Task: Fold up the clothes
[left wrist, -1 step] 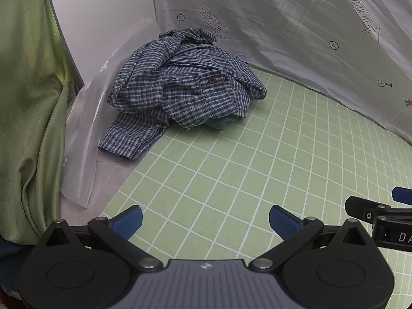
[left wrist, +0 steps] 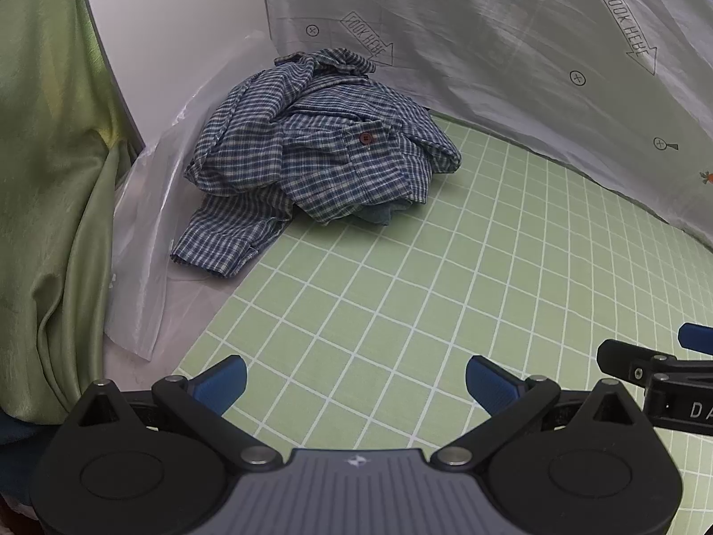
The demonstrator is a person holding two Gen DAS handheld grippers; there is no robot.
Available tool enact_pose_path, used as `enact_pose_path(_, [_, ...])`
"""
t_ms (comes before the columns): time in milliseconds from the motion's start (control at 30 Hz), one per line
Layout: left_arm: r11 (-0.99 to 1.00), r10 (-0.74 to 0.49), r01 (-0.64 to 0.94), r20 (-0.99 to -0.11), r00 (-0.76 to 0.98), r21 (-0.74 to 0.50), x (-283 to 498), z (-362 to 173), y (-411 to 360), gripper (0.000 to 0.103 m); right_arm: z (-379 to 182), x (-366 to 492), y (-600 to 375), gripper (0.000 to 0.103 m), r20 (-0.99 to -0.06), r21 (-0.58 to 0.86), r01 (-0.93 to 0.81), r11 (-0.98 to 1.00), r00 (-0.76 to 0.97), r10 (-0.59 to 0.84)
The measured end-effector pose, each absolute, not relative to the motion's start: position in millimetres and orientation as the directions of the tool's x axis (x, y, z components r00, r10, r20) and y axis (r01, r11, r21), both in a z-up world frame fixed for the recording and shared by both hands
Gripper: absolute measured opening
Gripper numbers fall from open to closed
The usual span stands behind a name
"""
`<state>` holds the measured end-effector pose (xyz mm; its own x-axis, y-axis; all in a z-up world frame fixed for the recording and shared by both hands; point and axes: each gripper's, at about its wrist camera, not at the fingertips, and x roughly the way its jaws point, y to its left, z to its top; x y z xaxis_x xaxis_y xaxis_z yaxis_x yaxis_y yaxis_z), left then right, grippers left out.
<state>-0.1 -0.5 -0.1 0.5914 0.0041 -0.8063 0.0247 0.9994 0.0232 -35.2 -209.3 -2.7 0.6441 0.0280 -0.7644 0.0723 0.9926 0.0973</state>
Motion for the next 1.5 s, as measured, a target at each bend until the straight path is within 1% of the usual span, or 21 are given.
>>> enact_pose_path(1500, [1.0, -0.007, 0.023, -0.803, 0.596, 0.009, 2.1, 2.0, -2.9, 0.103, 0.0, -39.5, -213.5, 0.103, -0.757, 0.091, 0.092, 0.992, 0.653, 0.009])
